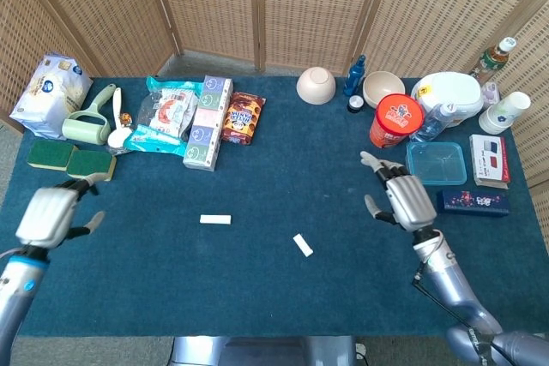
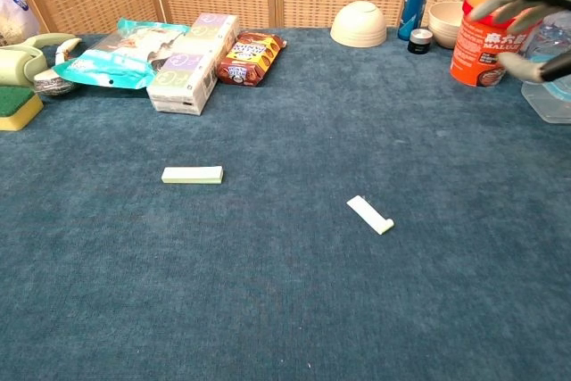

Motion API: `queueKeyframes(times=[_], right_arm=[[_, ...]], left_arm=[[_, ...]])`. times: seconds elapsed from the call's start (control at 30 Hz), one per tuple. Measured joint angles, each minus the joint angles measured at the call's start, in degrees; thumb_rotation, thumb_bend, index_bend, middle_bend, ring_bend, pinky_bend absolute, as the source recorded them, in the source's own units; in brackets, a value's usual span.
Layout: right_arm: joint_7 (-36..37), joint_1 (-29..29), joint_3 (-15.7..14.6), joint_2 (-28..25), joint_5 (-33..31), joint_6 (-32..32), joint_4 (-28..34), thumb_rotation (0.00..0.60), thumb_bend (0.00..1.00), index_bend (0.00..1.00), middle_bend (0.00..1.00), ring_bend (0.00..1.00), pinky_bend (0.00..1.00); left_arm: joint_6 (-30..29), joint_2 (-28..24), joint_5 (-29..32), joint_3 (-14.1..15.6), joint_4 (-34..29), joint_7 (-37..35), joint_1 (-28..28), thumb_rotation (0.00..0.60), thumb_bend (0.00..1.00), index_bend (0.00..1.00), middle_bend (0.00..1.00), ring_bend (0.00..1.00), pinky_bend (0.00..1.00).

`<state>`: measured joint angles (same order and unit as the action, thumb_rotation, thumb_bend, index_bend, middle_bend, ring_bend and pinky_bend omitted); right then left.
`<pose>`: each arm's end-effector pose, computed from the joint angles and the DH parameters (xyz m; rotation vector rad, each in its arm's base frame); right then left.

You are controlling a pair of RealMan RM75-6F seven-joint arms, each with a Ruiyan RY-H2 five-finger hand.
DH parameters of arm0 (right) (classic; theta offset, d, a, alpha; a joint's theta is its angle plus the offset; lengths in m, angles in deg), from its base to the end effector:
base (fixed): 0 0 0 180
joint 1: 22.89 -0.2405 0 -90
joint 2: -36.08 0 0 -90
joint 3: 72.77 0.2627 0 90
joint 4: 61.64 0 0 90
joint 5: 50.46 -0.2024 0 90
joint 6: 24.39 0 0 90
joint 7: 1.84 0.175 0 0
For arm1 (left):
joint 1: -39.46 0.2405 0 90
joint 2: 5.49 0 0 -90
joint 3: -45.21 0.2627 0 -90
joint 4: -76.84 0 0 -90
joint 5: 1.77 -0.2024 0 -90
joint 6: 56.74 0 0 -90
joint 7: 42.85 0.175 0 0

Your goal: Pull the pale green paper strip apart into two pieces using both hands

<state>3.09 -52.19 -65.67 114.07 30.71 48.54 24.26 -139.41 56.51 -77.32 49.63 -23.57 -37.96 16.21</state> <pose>-0.2075 -0.3401 0.0804 1.5987 -0.9649 1.2414 -0.2596 0.2747 0.1519 -1.5215 -0.9105 -0.9323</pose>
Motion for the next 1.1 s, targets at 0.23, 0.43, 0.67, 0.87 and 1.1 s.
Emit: queueKeyframes(times=[0.23, 0.43, 0.67, 0.87, 1.1], right_arm=[[-14.7, 5.8, -0.8, -2.3, -2.2, 6.9, 5.6, 0.600, 0.48, 0.09, 0.25, 0.19, 0.20], [-18.1, 10.3, -2.2, -3.9, -3.8, 10.0, 8.8, 0.600, 0.48, 0.09, 0.25, 0.18, 0.20], [-18.3, 14.7, -3.7, -5.4, -4.0, 13.3, 10.9, 0.600, 0.48, 0.09, 0.25, 0.18, 0.19], [-16.8, 15.7, -3.1, -6.0, -3.0, 13.5, 11.1, 0.600, 0.48, 0.09, 0.25, 0.18, 0.19], [-16.3, 16.2, -2.4, -6.2, -3.0, 12.7, 11.0, 0.600, 0.48, 0.10, 0.25, 0.18, 0.19]], left_arm=[[-9.2, 2.5, -4.1, 1.9, 1.7, 0.0, 9.7, 0.600, 0.29, 0.23, 0.42, 0.39, 0.51], [-11.4, 3.0, -5.5, 2.8, 2.2, 0.5, 14.0, 0.600, 0.29, 0.24, 0.42, 0.39, 0.51], [-11.6, 3.0, -7.0, 2.9, 2.0, 0.0, 16.6, 0.600, 0.29, 0.25, 0.42, 0.38, 0.51], [-10.8, 3.0, -9.1, 1.6, 1.1, 0.6, 16.8, 0.600, 0.29, 0.25, 0.42, 0.39, 0.51], [-9.8, 2.7, -9.5, 0.3, 0.5, 0.8, 17.3, 0.600, 0.29, 0.25, 0.42, 0.39, 0.51]])
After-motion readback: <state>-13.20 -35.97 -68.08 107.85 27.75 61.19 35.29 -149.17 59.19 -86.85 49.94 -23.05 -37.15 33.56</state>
